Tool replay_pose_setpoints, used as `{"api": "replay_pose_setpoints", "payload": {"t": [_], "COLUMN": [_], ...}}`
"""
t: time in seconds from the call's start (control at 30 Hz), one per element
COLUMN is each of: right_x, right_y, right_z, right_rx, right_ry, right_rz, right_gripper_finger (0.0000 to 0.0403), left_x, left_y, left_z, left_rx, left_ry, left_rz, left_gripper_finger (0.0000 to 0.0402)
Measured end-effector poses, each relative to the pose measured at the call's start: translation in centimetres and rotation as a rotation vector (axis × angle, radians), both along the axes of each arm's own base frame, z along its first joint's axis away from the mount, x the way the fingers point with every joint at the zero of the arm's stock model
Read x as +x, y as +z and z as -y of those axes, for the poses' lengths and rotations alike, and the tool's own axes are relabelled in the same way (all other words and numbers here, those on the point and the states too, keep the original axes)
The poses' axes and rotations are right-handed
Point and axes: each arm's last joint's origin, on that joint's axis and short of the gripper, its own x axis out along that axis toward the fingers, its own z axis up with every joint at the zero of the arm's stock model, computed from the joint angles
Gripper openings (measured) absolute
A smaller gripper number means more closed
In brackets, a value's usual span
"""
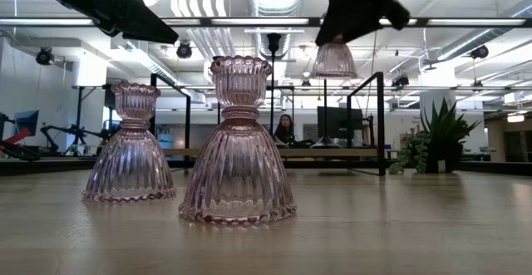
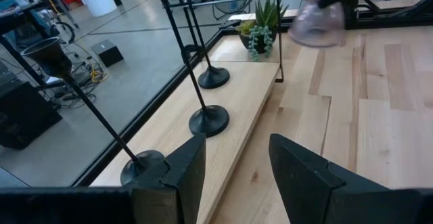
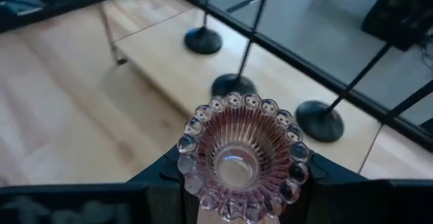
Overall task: Pick & Place candle stick holders
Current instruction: Put the bottom pink candle holder on the shelf
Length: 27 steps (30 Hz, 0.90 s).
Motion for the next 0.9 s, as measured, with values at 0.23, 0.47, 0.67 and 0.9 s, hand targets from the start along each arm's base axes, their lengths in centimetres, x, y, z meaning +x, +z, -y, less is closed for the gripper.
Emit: {"api": "replay_pose_setpoints", "payload": {"t": [0.23,0.47,0.67,0.9], "right_x": [0.1,0.4,0.5,1.0], "right_y": [-2.0,-3.4,-3.8,-3.2], "right_z": [3.8,7.1,9.2,10.4], "right_rx": [0.015,0.023,0.035,0.045], "right_ry": [-0.009,-0.009,-0.016,0.020], "right_rz": [0.038,0.042,0.041,0.052], "right_gripper_finger": [0.0123,0.0123,0.0123,0.0123], "left_x": [0.0,0.0,0.0,0.0], "left_y": [0.0,0.0,0.0,0.0], "left_z": [0.0,0.0,0.0,0.0], "left_rx": [0.005,0.006,0.022,0.027], "left_ry": [-0.002,-0.001,0.001,0.006], "left_rz": [-0.004,-0.005,-0.012,-0.013], "left_gripper_finger": [0.0167,0.0167,0.0167,0.0167]}}
